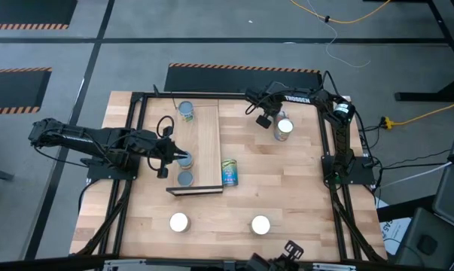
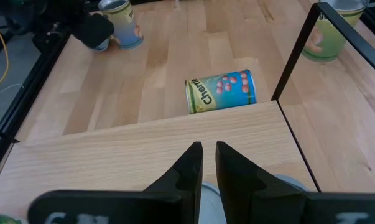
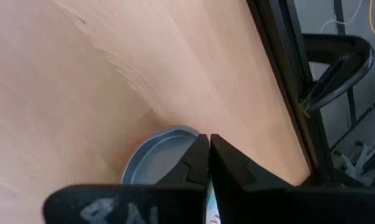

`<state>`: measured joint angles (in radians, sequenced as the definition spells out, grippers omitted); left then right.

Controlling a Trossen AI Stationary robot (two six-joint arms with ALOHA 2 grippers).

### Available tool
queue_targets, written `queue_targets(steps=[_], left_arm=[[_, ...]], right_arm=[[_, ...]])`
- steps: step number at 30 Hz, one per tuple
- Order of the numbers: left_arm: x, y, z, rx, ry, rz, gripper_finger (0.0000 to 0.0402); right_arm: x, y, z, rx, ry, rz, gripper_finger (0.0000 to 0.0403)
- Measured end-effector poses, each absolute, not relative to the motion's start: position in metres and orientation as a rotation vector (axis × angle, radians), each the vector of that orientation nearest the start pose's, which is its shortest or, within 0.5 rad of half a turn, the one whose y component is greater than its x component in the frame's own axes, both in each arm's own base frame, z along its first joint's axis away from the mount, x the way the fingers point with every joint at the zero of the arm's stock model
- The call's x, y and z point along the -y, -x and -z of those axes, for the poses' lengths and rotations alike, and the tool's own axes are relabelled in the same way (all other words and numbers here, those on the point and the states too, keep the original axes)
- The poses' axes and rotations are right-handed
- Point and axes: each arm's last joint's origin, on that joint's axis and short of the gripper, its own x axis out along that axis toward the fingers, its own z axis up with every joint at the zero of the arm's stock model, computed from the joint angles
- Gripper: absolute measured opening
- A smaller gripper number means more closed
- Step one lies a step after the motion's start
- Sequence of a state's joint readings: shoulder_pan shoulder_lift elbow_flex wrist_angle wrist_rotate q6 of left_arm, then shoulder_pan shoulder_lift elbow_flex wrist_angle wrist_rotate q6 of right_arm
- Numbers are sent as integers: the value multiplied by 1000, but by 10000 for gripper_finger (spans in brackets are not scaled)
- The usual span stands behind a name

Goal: Pick and place cans onto a shelf
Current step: Put the small canned oranges on the shelf

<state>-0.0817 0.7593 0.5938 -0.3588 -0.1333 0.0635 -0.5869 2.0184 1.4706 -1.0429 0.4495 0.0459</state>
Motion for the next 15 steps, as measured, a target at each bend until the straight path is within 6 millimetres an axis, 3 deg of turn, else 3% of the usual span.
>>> queue_targets(steps=[7, 15], left_arm=[[10, -163, -256, -523, -118, -34, 39], [10, -163, -256, -523, -118, -34, 39]], right_arm=[[225, -322, -199, -1479, -211, 770, 11], [233, -351, -228, -1143, -383, 491, 11]])
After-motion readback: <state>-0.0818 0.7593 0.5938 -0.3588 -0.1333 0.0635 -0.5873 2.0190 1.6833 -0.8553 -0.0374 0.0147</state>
